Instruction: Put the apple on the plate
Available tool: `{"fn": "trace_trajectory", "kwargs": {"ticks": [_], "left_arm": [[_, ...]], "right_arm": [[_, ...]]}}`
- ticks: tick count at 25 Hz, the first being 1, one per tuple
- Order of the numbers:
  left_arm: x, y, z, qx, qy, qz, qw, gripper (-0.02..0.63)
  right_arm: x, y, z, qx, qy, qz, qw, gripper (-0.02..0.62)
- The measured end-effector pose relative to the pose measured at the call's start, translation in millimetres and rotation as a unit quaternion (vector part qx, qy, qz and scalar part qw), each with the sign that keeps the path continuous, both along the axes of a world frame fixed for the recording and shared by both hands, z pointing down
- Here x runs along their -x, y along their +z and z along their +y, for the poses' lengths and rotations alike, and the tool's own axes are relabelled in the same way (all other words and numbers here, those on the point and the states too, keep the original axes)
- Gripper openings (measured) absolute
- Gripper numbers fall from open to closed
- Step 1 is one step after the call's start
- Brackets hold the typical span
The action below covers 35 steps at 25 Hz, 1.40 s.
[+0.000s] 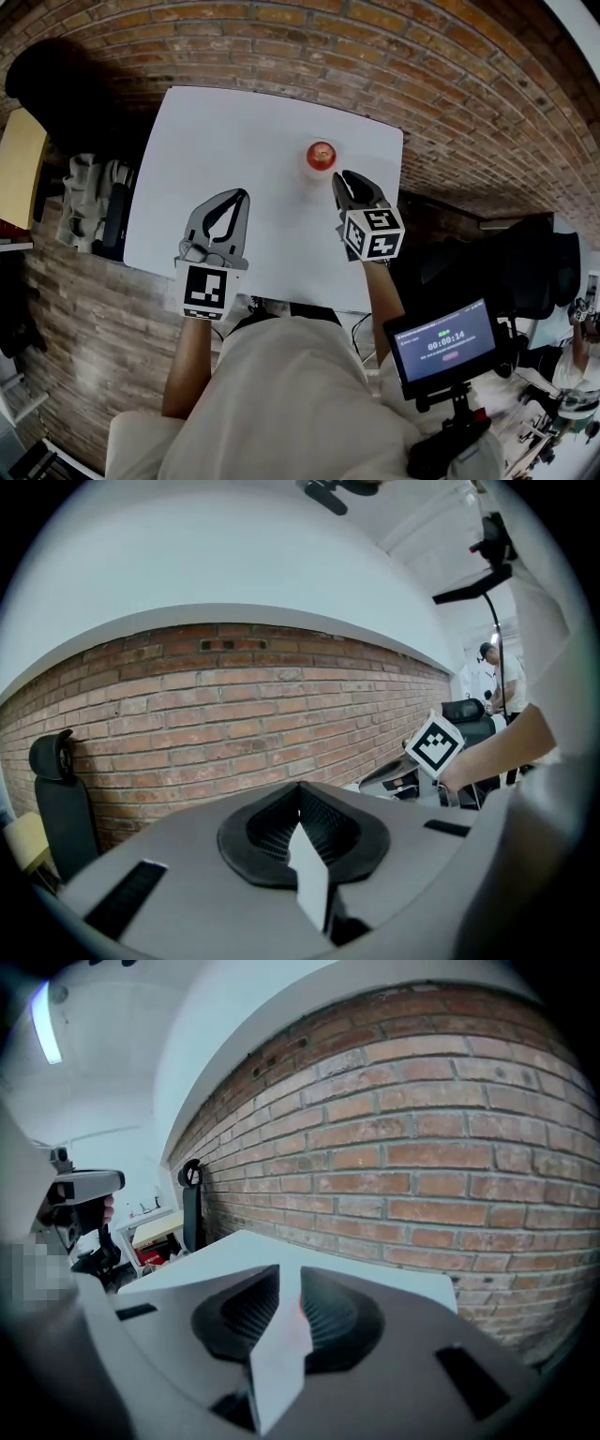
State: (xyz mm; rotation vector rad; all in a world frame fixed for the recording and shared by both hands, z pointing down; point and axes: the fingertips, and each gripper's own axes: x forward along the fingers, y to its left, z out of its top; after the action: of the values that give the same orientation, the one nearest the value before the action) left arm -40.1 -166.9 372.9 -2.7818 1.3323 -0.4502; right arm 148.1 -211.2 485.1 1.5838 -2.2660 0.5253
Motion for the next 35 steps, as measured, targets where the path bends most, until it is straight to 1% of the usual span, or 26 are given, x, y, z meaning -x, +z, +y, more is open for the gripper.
{"fn": "trace_trajectory", "kwargs": {"ticks": [3,5,16,22,27,31,35], "left_arm": [[3.0,-4.3,1.7,-0.004,0.001,0.006,1.0,0.005],[5.0,-6.7,2.8,-0.006,0.002,0.01,0.9999,0.005],[6.1,-20.6,10.1,-0.023,0.018,0.022,0.9993,0.005],[4.8,-28.0,14.8,-0.031,0.029,0.027,0.9987,0.005],[-1.4,-34.4,20.4,-0.039,0.046,0.028,0.9978,0.005],[-7.1,-39.6,24.9,-0.045,0.062,0.029,0.9967,0.005],[-13.5,-44.4,30.5,-0.05,0.077,0.031,0.9953,0.005]], "right_arm": [[3.9,-9.3,5.3,-0.012,0.002,0.003,1.0,0.047],[6.5,-14.1,8.8,-0.018,0.002,0.005,1.0,0.037],[18.2,-45.9,25.9,-0.048,0.003,0.009,0.999,0.006],[24.0,-61.5,36.4,-0.06,0.002,0.012,0.998,0.005],[27.2,-82.8,47.9,-0.078,0.013,-0.011,0.997,0.005],[34.3,-103.5,57.1,-0.097,0.009,0.006,0.995,0.005],[37.3,-120.6,66.5,-0.111,0.013,0.002,0.994,0.005]]}}
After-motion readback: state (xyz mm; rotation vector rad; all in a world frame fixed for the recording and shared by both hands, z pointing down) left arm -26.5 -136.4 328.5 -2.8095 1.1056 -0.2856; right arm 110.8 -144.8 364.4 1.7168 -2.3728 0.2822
